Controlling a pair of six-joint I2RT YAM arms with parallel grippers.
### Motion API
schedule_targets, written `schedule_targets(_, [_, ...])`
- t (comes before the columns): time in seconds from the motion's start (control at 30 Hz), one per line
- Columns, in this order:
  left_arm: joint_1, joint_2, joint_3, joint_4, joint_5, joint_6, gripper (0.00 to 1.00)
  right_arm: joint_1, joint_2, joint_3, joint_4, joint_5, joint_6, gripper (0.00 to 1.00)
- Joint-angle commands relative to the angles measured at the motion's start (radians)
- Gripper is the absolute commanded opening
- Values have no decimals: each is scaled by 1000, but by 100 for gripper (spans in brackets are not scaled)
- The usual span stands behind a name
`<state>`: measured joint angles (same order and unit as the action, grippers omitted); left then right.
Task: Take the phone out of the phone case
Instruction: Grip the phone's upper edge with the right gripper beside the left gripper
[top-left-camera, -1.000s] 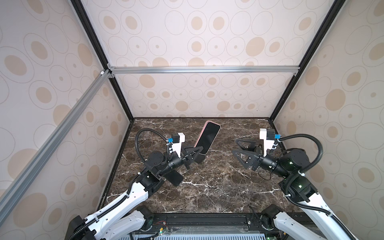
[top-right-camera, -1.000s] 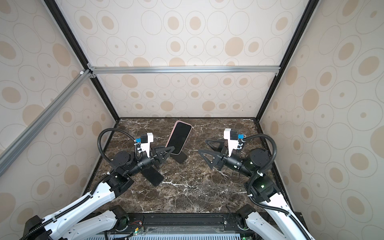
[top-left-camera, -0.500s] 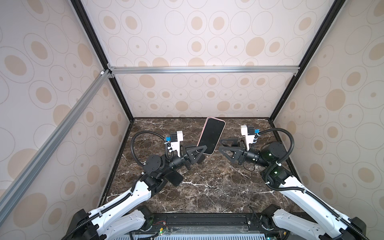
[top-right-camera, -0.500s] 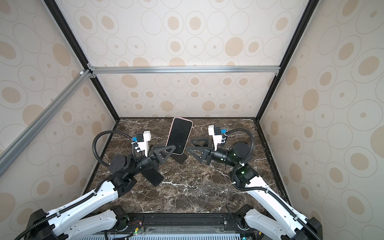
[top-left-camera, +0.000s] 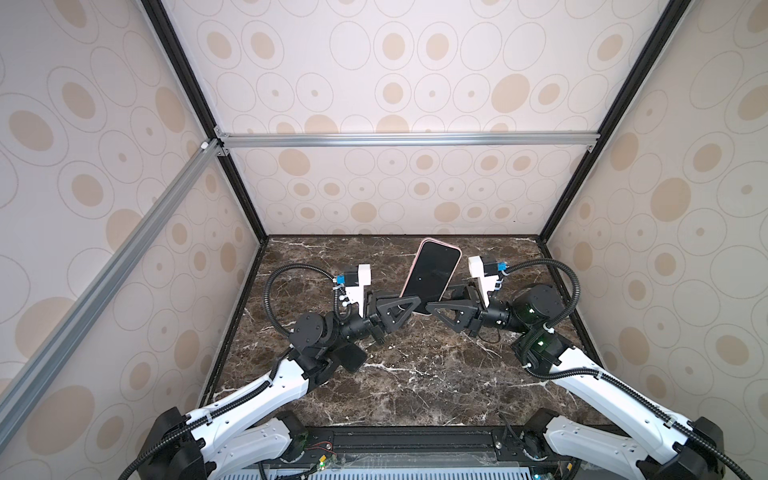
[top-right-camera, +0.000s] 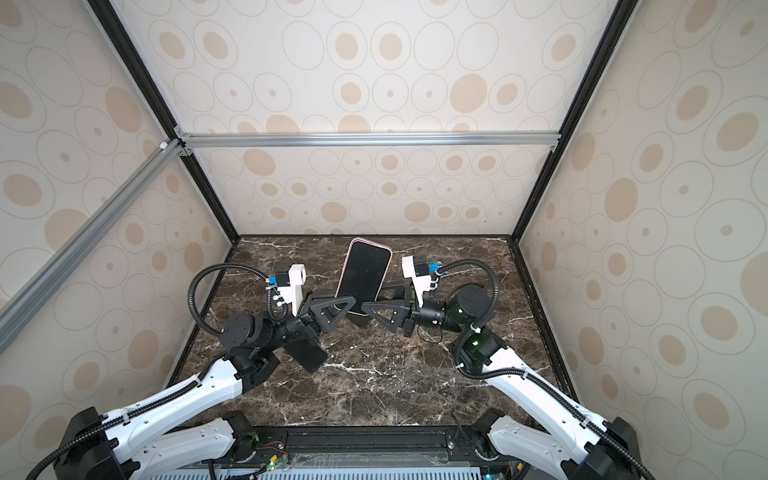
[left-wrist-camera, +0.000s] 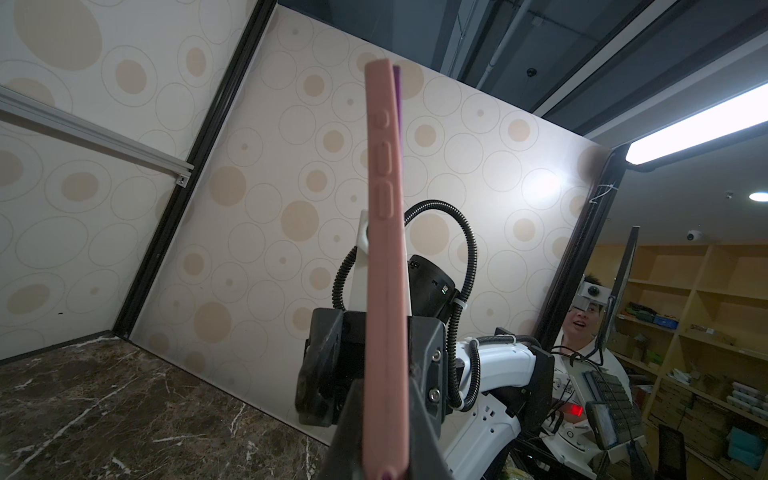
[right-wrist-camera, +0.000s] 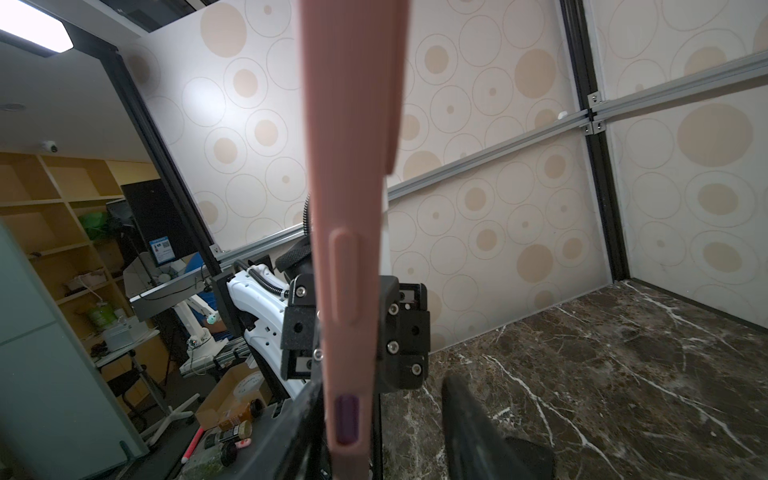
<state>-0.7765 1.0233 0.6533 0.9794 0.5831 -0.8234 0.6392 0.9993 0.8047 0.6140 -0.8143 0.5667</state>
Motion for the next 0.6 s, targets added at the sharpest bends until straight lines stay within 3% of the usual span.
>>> schedule_targets(0.0, [-7,-10,55,90,20,-9,0,11,2,44,17,-59,-34,45])
schedule_targets(0.57, [-13,20,79,81,52,-8,0,16,-10,100,-141,-123,-124,24])
